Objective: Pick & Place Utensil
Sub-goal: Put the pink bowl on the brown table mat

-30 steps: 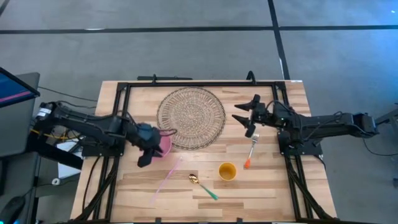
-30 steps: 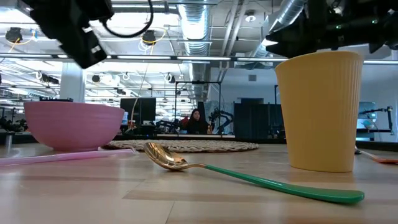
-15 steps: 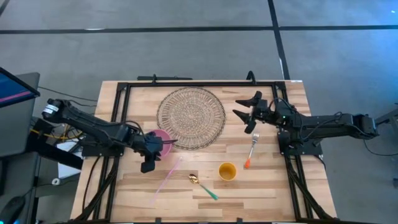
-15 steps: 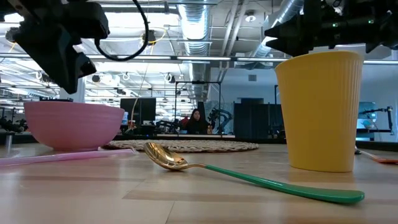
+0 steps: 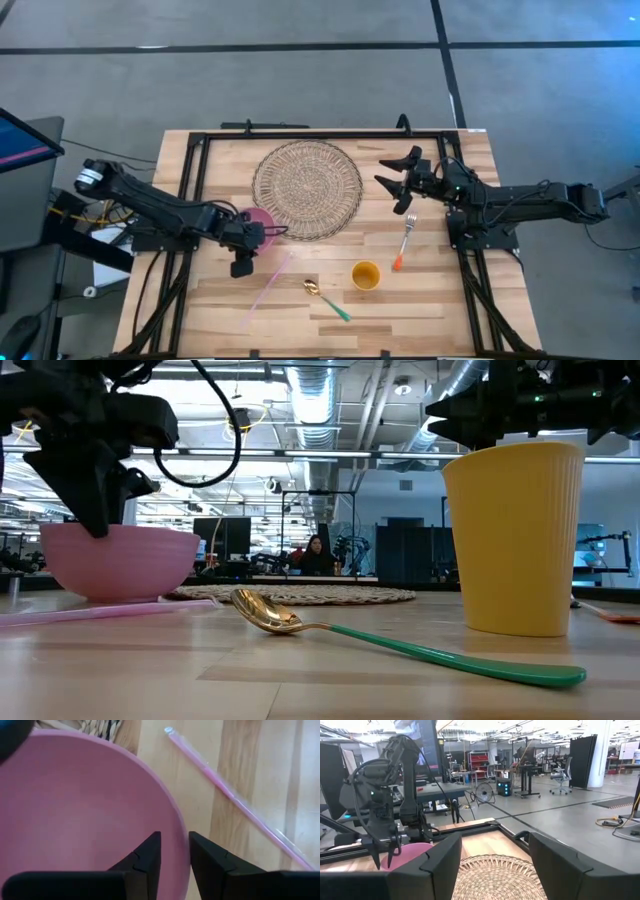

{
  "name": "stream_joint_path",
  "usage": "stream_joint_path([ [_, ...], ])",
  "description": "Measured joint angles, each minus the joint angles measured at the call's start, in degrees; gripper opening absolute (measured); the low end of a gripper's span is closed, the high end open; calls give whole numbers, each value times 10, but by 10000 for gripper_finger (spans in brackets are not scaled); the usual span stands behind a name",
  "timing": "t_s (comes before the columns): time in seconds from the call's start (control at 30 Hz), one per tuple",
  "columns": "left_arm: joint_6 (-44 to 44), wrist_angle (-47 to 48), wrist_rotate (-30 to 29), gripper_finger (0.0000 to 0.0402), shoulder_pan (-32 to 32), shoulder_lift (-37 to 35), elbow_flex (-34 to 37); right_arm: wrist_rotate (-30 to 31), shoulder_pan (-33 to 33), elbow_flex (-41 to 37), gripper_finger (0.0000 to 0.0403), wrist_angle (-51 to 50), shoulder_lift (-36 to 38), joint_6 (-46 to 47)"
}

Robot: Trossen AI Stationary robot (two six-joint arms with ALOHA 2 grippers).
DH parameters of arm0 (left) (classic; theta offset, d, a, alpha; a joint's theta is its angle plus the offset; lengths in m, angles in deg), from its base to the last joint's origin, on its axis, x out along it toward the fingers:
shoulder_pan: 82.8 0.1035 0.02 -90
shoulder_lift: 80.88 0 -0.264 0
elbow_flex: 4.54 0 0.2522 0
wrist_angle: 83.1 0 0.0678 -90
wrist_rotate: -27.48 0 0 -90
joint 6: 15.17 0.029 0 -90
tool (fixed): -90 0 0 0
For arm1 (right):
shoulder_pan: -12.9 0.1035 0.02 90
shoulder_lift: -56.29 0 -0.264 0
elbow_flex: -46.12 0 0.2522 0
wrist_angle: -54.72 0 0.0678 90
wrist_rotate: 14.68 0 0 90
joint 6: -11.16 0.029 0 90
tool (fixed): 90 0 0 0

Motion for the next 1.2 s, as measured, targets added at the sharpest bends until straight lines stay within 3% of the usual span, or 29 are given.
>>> stream_joint_path([
  [0.27, 11, -1, 0, 13, 0, 3, 0, 0, 0, 0, 225, 6, 0, 0],
  [0.57, 6, -20, -9, 13, 0, 4, -2, 0, 0, 0, 225, 7, 0, 0],
  [0.77, 12, -33, -35, 15, -7, 5, -42, 0, 0, 0, 225, 9, 0, 0],
  [0.97, 69, -39, -68, 12, -20, 5, -89, 0, 0, 0, 225, 9, 0, 0],
  [1.1, 143, -76, -116, 15, -11, 9, -93, 0, 0, 0, 225, 9, 0, 0],
  [1.2, 174, -121, -119, 15, 11, 36, -93, 0, 0, 0, 225, 11, 0, 0],
])
